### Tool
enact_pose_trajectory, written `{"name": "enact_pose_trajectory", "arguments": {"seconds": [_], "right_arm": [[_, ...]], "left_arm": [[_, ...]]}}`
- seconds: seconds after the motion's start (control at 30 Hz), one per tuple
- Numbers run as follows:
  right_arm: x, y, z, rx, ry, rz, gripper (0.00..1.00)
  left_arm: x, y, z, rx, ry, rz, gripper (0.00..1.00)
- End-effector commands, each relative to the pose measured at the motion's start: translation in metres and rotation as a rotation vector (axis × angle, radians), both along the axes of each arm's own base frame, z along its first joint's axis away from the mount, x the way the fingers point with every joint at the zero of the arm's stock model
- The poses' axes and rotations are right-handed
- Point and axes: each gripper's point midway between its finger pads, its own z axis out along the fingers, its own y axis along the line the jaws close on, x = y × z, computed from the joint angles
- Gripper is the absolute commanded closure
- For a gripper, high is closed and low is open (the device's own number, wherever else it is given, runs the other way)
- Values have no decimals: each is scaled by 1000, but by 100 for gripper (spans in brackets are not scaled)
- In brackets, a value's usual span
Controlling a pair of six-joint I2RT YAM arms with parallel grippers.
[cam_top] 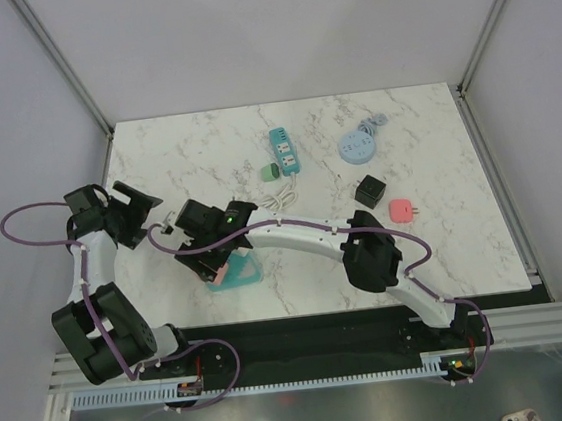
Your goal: Insert the plug
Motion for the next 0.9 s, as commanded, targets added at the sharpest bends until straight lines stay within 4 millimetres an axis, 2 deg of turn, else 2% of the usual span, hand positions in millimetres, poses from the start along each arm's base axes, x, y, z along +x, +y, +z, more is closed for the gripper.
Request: {"name": "enact_pose_trajectory", "arguments": {"seconds": [0.0, 0.4, 0.53, 0.6, 0.87], "right_arm": [[7, -15, -12, -58, -7, 0, 100], [7, -20, -14, -63, -8, 21, 100], [4, -27, -26, -77, -1, 8, 100], [3, -26, -24, -63, -10, 9, 100], [-6, -39, -49, -106, -51, 12, 100]], "left_arm": [[3, 5, 6, 4, -23, 20, 1], [3, 6, 8, 11, -25, 25, 1], [2, 6, 7, 12, -25, 26, 1], [2, 6, 7, 13, -25, 26, 1], [1, 7, 7, 13, -23, 33, 1]]}}
